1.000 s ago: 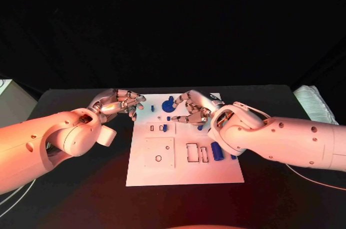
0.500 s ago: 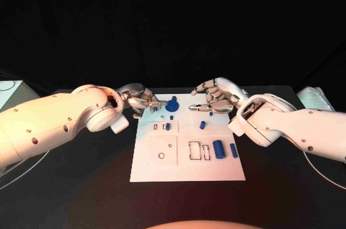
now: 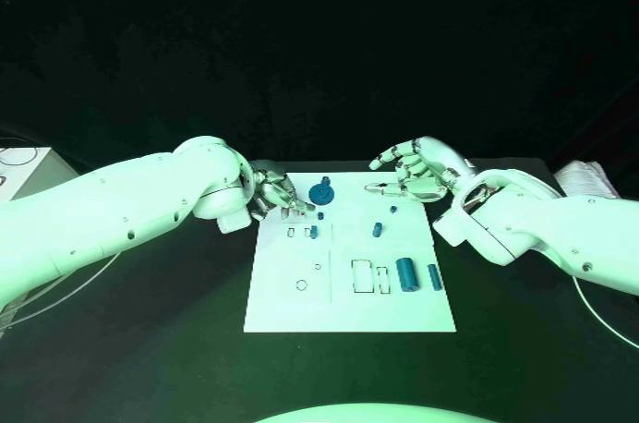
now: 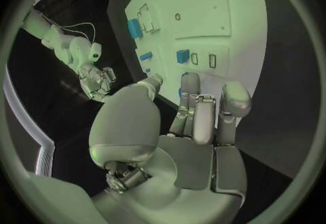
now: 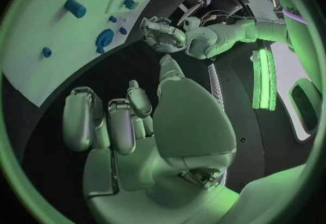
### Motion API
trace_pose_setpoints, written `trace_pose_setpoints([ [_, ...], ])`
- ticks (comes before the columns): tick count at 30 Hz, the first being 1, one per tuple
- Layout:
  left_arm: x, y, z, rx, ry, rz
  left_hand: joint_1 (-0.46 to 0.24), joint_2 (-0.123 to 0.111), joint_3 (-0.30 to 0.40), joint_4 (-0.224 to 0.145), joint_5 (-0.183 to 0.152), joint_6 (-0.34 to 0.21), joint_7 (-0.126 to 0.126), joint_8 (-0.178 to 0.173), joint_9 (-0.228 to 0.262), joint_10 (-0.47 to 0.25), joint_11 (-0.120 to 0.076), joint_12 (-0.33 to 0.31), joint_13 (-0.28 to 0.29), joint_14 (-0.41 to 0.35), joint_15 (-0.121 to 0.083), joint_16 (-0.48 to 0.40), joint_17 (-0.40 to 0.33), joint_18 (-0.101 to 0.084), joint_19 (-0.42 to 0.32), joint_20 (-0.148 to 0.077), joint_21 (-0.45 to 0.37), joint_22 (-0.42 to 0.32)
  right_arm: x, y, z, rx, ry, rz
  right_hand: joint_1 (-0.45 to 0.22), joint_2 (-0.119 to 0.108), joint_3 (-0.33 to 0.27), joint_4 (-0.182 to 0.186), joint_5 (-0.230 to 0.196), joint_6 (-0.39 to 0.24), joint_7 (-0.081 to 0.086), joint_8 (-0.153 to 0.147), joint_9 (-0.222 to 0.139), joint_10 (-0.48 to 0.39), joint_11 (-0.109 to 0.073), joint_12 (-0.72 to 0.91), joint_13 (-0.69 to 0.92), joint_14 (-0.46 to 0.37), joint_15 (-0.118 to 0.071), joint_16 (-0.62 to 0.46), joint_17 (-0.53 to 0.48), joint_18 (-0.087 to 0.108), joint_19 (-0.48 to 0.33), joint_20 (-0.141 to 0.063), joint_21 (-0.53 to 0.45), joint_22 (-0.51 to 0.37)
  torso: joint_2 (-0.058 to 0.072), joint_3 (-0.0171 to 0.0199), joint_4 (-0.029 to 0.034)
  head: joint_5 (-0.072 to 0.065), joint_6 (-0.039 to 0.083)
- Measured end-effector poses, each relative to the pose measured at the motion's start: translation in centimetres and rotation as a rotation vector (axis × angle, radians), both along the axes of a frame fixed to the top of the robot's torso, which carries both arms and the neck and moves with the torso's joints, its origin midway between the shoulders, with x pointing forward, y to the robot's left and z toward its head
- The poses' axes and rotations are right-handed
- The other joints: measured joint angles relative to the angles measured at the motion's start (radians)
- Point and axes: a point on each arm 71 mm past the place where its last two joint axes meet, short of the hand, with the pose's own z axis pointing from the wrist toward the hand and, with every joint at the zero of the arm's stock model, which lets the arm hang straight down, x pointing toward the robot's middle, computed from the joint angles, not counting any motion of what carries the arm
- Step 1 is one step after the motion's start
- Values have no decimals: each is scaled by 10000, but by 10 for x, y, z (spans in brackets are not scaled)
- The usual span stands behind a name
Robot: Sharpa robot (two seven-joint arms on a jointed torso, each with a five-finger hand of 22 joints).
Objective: Assemble the parts on the task board
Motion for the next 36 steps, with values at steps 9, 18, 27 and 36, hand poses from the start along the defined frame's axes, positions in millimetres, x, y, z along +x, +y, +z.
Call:
trace_pose_setpoints([
  [9, 9, -14, -7, 1009, 236, -231, -186, 108, 0, 0, 0, -72, 0, 83, 78, -35, 7, 111, 7, 72, -1, 116, -1, 0, 36, 36, 109, 190, 2, -2, 0, -11, 87, -157, -18, 30, 0, 0, 40, 0, 0, 0, 0, 1, 0, 0, -22, 0, 0, 0, 4, 0, 0, 0, 0, 8, 48, -13, -16, -12, -41],
  [18, 12, -31, -8, 1648, 246, -610, -300, 121, -30, 28, 0, -141, 1, 84, 114, -86, -11, 153, 11, 106, 35, 154, -1, 0, 35, 36, 109, 217, 3, -1, 1, -24, 167, -226, -18, 29, 0, 0, 39, 1, 0, 0, -1, 1, 0, 0, -32, 0, 0, 0, 3, -1, 0, 0, -43, 7, 105, -8, -58, -33, -74],
  [27, 14, -33, -11, 2065, 412, -743, -339, 160, -29, 28, 0, -177, 37, 85, 129, -122, 24, 152, 11, 105, 36, 154, -2, 0, 35, 36, 109, 216, 4, -1, 0, -54, 230, -313, -71, 82, 1, -1, 38, 1, 0, 0, -1, 1, 0, 0, -49, 0, -1, 0, 2, 0, 0, -1, -43, 5, 136, 10, -65, -87, -81],
  [36, 15, -34, -12, 2229, 547, -783, -339, 160, -29, 27, 0, -177, 37, 132, 138, -122, 24, 151, 10, 105, 36, 154, -2, 0, 35, 36, 109, 214, 5, 1, 0, -59, 249, -321, -71, 82, 1, -1, 38, 1, -1, 0, -1, 2, 0, -1, -49, 0, 0, 0, 1, 0, 0, -1, -87, 4, 143, -1, -79, -102, -87],
])
